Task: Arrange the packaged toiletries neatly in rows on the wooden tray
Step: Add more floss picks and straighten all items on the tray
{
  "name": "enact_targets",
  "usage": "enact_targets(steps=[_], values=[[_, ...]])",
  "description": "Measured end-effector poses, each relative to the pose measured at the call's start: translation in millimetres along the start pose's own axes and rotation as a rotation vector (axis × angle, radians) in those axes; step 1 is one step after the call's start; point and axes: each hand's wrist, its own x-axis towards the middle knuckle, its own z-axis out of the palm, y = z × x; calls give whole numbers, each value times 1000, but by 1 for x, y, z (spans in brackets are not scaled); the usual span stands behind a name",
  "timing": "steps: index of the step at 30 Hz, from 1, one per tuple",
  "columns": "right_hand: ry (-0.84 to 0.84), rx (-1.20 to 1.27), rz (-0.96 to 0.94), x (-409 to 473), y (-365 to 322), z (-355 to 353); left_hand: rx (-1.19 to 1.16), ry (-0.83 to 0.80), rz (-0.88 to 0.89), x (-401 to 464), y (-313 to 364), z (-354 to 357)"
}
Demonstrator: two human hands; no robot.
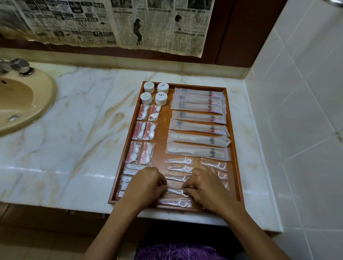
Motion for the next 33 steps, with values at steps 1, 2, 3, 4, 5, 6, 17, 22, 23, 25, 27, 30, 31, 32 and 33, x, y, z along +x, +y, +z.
enact_targets(steps=[1,2,3,4,5,6,17,22,23,25,27,30,31,32,33], values=[[2,-2,-5,0,0,1,11,8,-8,0,1,2],[9,0,-5,0,0,2,19,18,-13,0,2,4],[17,1,-4,1,1,2,26,28,-14,1,2,6],[25,0,-6,1,1,2,29,37,-13,1,2,7],[31,-3,-9,1,2,2,29,42,-12,1,3,8],[35,-8,-10,1,2,1,27,46,-11,2,3,8],[-52,-28,1,-5,1,-5,-51,44,29,-10,3,7],[-136,-76,-47,-8,-7,-1,32,-40,63,-17,6,14],[-135,-71,-45,-8,-8,-1,37,-33,63,-17,6,15],[-136,-67,-45,-8,-8,-1,45,-20,62,-16,5,16],[-139,-58,-44,-8,-8,-1,39,-14,64,-16,5,17],[-117,-19,-32,-7,-9,-1,-5,9,54,-16,2,12],[-101,-7,-28,-6,-9,-2,-28,30,36,-17,-1,7],[-84,6,-28,-5,-10,-3,-47,60,8,-17,-6,2],[-65,22,-31,-4,-10,-3,-57,100,-29,-18,-12,-5]])
